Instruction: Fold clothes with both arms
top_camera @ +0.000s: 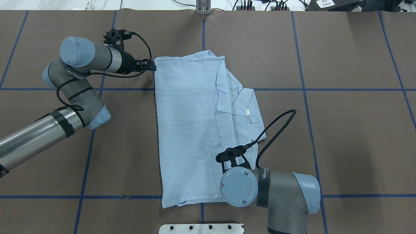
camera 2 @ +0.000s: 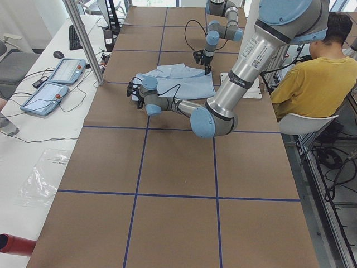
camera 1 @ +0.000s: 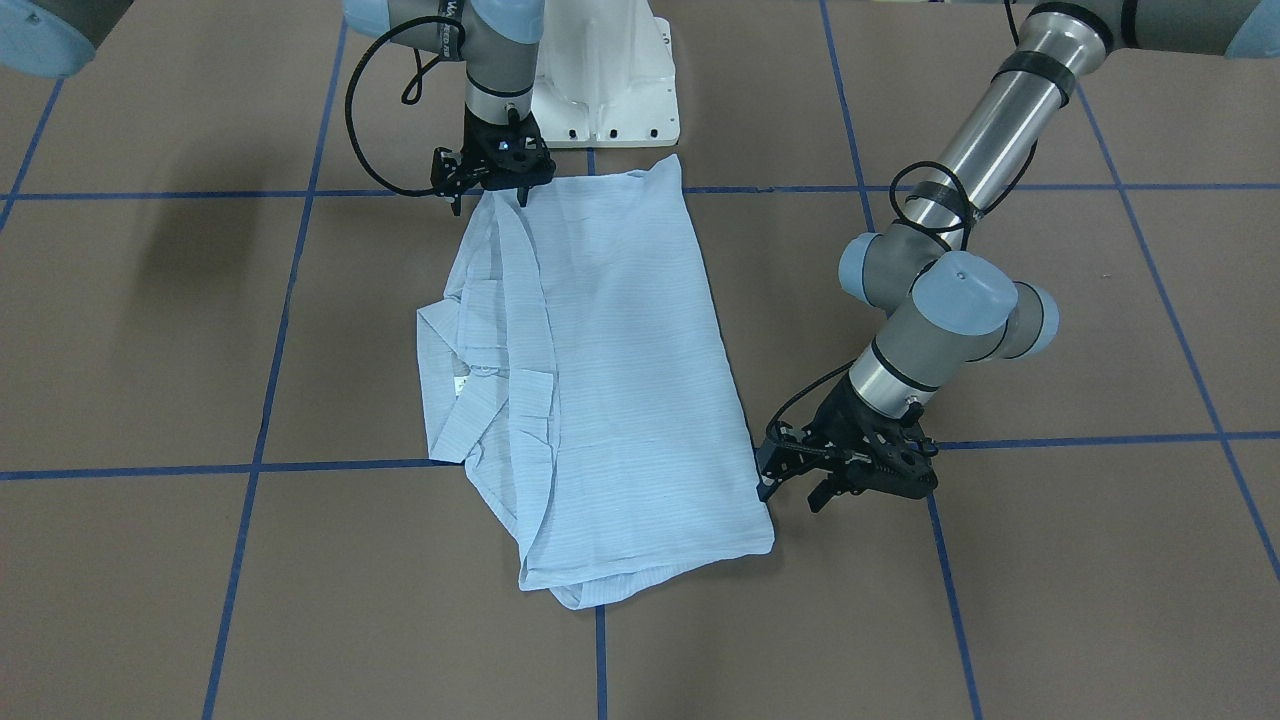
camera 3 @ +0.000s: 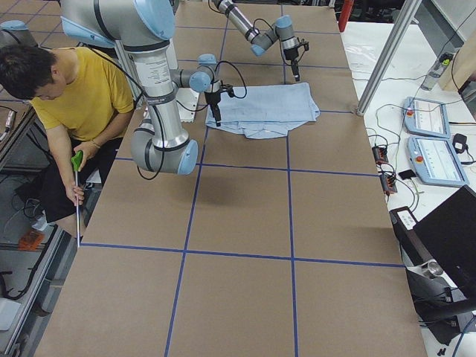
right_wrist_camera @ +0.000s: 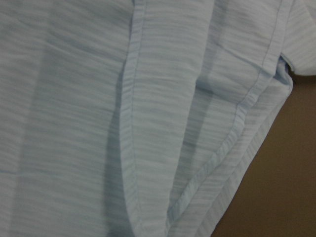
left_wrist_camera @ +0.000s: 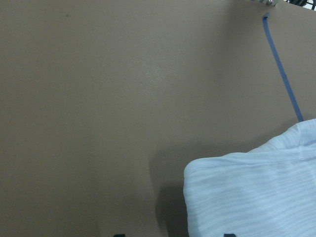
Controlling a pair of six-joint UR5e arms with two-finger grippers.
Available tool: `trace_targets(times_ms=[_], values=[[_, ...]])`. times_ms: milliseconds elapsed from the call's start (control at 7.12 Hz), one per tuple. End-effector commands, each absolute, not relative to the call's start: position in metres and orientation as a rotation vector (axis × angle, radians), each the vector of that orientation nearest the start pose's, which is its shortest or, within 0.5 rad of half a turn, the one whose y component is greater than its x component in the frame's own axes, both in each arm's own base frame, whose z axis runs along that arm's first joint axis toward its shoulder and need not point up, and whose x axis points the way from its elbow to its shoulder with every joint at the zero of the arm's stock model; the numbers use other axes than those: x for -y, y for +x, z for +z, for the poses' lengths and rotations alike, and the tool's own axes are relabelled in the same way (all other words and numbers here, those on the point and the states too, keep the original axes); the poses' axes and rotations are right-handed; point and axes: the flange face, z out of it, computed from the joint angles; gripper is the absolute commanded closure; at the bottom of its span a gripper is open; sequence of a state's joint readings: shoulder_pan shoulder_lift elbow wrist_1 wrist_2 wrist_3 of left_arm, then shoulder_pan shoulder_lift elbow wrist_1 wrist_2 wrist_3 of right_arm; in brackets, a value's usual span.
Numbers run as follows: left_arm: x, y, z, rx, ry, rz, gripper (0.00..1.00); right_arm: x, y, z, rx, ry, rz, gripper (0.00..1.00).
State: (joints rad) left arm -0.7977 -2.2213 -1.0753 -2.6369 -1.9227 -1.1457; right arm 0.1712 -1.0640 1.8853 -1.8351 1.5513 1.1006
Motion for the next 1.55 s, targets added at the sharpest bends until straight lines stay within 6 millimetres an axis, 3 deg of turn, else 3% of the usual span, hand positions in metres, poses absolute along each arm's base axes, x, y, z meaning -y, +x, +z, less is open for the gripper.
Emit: trace_targets(times_ms=[0,421,702,843,983,1124,1405], values=[[0.618,0.465,0.379,-1.163,0.442,-0.109,0.27,0.246,-0.575,0.290,0.484,0.196,-0.272,0.00],[0.618,0.464,0.376,-1.166,0.443,-0.110,0.27,0.267,-0.535,0.292,0.428,0.186,-0.238,0.00],[0.617,0.465,0.376,-1.166,0.441,-0.110,0.27,0.259,-0.498,0.351,0.359,0.153,-0.217,0.00],[0.617,0.465,0.376,-1.166,0.442,-0.108,0.27,0.254,-0.480,0.342,0.395,0.144,-0.185,0.00],[0.617,0.466,0.375,-1.167,0.444,-0.107,0.27,0.247,-0.475,0.311,0.478,0.095,-0.179,0.00],[0.617,0.466,0.375,-1.167,0.443,-0.108,0.27,0.248,-0.475,0.317,0.476,0.059,-0.053,0.00],[0.617,0.466,0.373,-1.169,0.445,-0.107,0.27,0.239,-0.493,0.287,0.562,0.003,0.165,0.00]])
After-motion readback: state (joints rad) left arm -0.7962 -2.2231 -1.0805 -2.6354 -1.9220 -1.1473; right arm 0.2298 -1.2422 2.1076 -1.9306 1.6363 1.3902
